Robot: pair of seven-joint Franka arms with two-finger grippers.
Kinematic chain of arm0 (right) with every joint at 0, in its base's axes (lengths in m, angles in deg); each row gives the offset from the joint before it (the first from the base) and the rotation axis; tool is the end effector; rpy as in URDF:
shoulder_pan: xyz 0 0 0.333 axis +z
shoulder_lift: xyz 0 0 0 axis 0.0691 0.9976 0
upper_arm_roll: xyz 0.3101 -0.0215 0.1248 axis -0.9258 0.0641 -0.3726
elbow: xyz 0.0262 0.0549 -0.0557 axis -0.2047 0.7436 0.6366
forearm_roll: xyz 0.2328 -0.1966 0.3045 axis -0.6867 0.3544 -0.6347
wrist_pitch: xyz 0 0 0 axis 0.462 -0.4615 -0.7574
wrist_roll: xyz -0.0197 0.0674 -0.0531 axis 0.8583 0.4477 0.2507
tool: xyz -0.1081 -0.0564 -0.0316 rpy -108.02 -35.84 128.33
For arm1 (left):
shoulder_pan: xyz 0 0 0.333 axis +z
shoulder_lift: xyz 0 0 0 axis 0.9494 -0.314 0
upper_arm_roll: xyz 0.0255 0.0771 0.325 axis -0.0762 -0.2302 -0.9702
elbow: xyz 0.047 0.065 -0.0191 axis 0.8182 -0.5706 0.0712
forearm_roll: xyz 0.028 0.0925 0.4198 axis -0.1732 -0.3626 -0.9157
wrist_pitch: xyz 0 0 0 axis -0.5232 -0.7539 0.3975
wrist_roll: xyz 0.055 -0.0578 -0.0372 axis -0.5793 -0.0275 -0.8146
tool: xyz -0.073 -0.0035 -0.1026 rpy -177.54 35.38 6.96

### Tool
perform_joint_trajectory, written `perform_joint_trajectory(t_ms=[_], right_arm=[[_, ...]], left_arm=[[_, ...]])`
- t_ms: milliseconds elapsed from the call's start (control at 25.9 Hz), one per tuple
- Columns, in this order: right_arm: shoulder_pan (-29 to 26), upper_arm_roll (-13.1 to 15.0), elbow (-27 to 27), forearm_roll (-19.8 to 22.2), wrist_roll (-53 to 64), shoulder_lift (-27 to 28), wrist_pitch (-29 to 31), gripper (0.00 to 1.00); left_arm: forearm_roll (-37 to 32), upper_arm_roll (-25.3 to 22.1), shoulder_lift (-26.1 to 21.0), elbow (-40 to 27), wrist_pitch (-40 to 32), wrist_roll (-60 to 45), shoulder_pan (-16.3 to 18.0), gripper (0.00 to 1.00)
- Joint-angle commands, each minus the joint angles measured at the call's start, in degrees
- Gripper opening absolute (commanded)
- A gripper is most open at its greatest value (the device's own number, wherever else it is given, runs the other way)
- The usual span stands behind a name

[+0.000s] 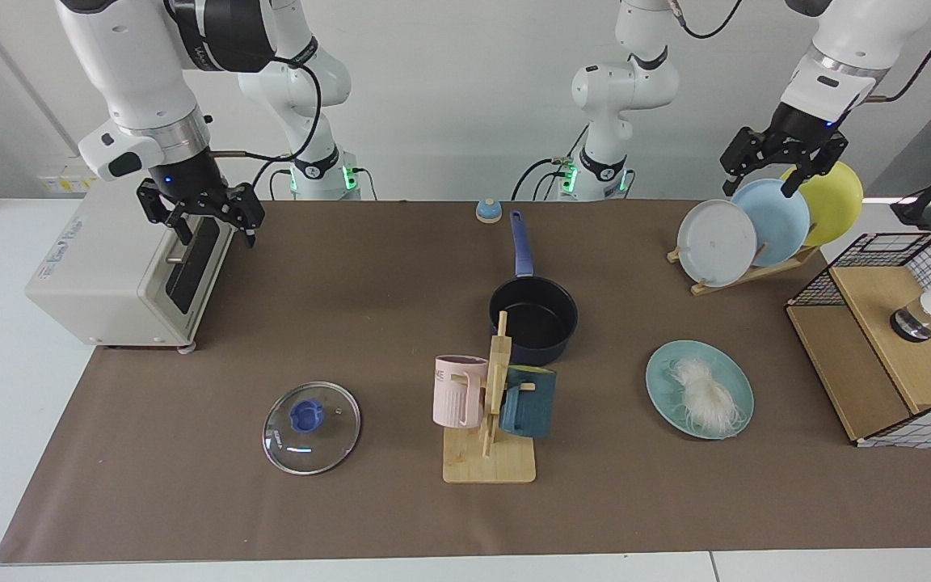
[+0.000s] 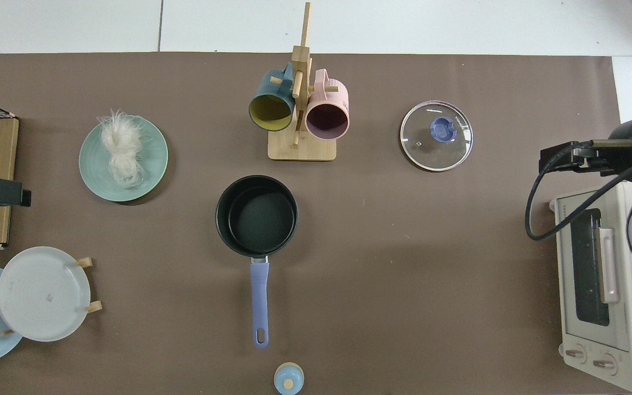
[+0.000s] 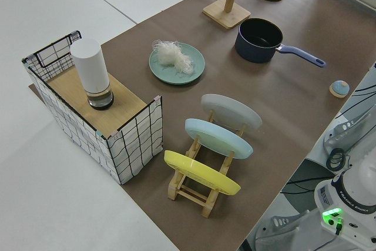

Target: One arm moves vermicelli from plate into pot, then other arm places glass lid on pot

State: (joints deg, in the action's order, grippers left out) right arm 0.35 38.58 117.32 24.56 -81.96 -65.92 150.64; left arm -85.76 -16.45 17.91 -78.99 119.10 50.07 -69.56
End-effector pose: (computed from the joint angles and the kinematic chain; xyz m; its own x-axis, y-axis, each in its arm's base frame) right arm 0.6179 0.0082 0.6047 0.9940 -0.0862 0.0677 -0.0874 -0.9961 0.0150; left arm 0.5680 0.0091 0.6705 0.9980 -0.0335 0.0541 -0.0356 -0.9986 0.0396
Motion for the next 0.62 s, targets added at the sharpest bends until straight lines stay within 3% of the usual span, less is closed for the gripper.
perform_joint_trajectory(t_ms=[0, 579], right_arm=[[-1.2, -1.2, 0.8, 0.5, -1.1, -0.4, 1.0, 1.0], [-1.2, -1.2, 0.8, 0.5, -1.1, -0.4, 1.0, 1.0]], left_arm=[[-0.8, 0.2, 1.2, -1.2, -0.8, -0.1, 0.3, 1.0], [-0.8, 0.0, 1.2, -1.2, -1.5, 4.6, 0.4, 1.0]])
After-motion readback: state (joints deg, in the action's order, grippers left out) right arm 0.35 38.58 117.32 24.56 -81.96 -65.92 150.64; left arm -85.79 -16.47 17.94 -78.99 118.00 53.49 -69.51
